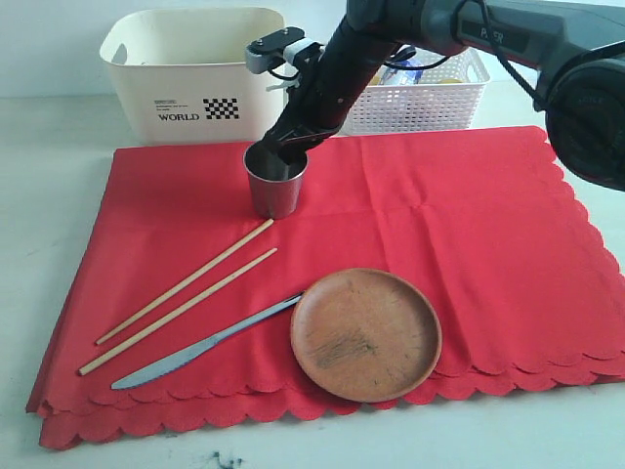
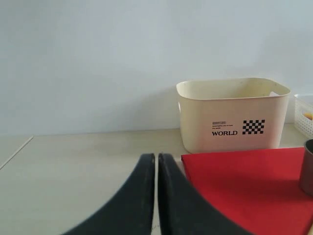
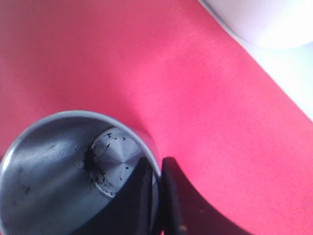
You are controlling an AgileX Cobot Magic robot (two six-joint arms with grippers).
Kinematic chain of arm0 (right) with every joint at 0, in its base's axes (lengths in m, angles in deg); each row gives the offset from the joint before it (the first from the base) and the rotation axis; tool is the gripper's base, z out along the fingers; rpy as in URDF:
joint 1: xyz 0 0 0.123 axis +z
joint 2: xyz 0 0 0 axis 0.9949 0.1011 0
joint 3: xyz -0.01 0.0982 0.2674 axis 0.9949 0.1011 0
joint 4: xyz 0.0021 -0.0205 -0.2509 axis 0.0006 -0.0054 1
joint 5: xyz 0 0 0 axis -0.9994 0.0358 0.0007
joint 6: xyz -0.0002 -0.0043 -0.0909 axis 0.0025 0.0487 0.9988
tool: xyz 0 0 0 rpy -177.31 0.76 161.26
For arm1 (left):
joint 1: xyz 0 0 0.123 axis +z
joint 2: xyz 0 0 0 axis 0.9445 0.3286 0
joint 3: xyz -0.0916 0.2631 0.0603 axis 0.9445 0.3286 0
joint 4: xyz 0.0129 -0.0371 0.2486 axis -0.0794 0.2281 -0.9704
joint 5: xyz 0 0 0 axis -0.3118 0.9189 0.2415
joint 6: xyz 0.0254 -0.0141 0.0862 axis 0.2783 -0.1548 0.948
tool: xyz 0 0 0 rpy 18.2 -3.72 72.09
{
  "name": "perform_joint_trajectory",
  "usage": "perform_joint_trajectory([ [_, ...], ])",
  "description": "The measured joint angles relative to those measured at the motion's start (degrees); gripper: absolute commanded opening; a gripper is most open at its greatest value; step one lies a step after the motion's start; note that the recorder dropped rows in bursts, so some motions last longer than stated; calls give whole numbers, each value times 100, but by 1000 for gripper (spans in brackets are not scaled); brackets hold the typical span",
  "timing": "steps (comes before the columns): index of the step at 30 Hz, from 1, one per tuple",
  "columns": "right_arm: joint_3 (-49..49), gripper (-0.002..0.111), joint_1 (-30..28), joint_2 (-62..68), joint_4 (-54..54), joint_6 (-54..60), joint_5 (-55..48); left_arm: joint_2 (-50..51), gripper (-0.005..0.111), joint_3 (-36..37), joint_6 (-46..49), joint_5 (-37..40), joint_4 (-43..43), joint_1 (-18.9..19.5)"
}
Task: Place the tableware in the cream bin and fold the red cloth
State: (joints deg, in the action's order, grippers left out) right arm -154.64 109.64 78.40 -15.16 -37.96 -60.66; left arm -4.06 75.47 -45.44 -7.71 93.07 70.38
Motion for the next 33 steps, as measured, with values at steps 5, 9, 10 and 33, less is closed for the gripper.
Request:
perform_joint_trajectory([
  [5,0,0,0,0,-4,-21,-25,0,5,0,0,0,0,0],
  [9,0,0,0,0,-13,-21,-47,0,5,0,0,0,0,0],
  [10,0,0,0,0,-17,-21,-63,0,5,0,0,0,0,0],
  [33,-10,0,0,-784,98,-21,551,0,5,0,0,0,0,0],
])
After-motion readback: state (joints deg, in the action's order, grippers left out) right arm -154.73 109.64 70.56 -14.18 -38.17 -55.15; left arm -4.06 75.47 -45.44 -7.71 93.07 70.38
